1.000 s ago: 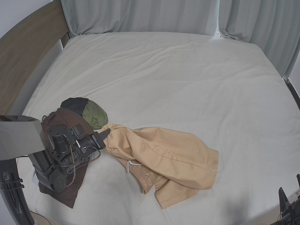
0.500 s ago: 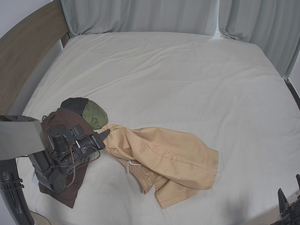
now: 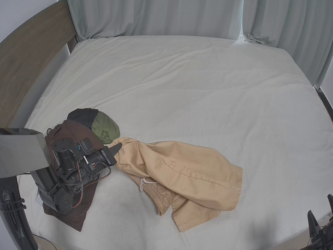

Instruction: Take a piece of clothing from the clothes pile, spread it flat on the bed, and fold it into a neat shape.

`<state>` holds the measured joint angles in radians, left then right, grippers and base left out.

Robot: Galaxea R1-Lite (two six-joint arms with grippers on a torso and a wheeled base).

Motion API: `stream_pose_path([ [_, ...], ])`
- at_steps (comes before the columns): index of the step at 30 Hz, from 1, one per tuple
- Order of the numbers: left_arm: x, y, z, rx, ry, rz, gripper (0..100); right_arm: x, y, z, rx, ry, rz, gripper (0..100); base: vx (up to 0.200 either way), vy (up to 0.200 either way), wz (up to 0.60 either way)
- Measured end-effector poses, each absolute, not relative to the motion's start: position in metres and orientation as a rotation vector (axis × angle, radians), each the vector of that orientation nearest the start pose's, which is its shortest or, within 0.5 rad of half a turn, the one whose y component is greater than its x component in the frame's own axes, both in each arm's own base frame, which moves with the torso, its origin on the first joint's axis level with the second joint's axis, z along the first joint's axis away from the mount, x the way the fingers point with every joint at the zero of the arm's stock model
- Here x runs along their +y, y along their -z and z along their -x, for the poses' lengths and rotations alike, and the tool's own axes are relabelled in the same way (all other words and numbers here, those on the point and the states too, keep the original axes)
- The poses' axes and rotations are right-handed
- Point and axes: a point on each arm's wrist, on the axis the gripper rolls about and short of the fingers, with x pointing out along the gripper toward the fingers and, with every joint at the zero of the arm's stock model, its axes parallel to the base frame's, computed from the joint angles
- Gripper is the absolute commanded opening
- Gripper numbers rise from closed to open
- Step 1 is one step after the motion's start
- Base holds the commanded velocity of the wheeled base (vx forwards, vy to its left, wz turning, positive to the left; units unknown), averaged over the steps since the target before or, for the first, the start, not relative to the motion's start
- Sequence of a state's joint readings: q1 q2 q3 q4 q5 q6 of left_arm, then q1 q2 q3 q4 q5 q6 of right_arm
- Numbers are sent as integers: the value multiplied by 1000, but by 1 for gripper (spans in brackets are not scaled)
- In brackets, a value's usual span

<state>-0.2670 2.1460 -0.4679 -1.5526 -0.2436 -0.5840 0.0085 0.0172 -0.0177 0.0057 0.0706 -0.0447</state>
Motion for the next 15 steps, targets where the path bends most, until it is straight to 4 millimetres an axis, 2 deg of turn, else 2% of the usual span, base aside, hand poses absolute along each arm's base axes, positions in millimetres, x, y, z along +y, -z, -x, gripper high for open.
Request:
stream_pose_path([
  [9,-88,-58,-309,264,455,570,0,1,-82,17,75,-85,46,100,0,0,0],
  [13,-84,-59,-312,254,442,571,0,1,-89,19,-24,-70,52,100,0,0,0],
  [15,-83,-59,-312,251,438,572,0,2,-100,23,-108,-63,55,100,0,0,0],
])
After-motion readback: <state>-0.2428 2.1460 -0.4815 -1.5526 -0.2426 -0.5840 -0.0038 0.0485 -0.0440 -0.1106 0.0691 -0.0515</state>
